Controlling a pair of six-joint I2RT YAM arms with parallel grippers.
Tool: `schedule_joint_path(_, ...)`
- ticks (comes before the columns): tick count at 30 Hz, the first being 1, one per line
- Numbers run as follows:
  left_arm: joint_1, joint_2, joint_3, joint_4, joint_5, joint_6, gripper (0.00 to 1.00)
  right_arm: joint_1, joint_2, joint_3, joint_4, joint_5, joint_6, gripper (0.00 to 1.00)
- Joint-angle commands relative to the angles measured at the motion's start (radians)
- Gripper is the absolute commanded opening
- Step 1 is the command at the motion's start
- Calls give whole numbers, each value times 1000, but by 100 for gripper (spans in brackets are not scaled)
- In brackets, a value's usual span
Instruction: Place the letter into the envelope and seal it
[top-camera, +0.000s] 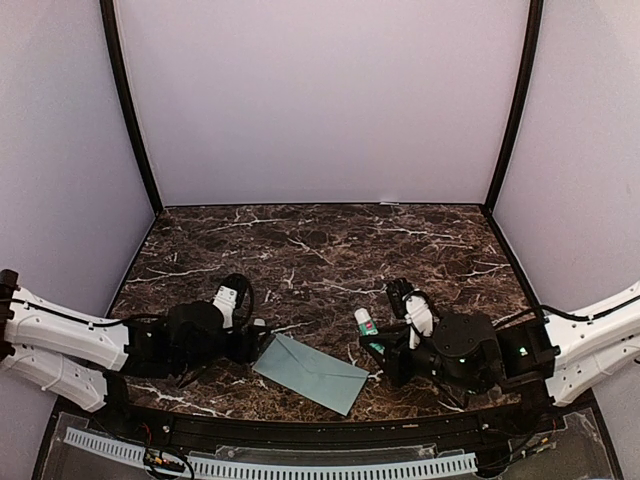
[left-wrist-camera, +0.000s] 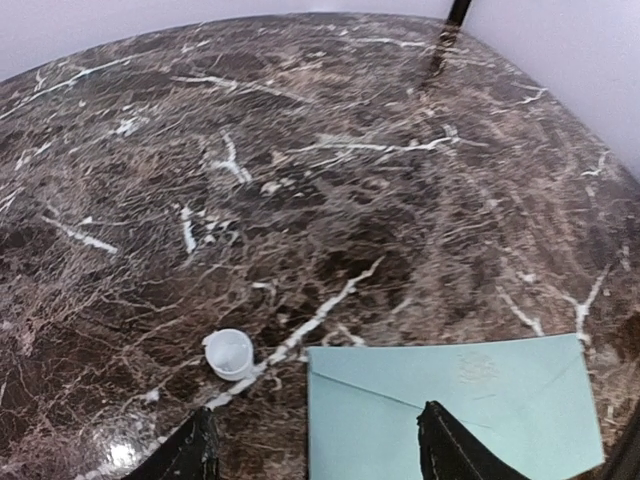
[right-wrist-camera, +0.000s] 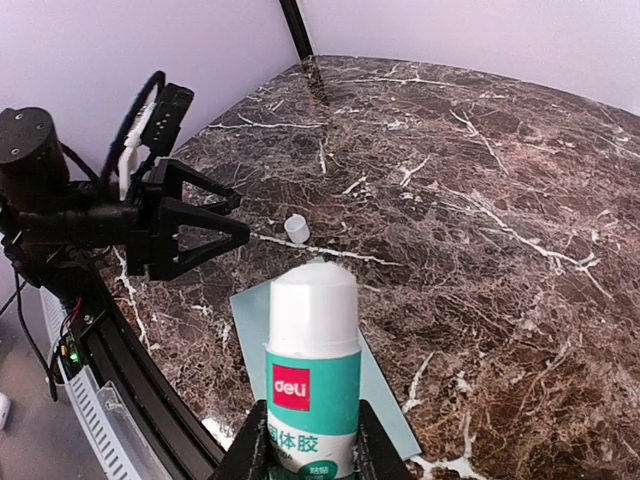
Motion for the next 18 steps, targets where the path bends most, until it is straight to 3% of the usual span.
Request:
schedule_joint_path(1, 58, 144, 82, -57, -4, -4, 67, -5, -54, -38, -32, 3, 30, 0)
schedule_joint_path(8, 126, 353, 190, -42, 26, -4, 60, -6, -108, -68, -76, -10, 48, 0)
schedule_joint_path(18, 157, 440, 218, -62, -32, -45, 58, -5, -144, -84, -103, -26, 59, 0)
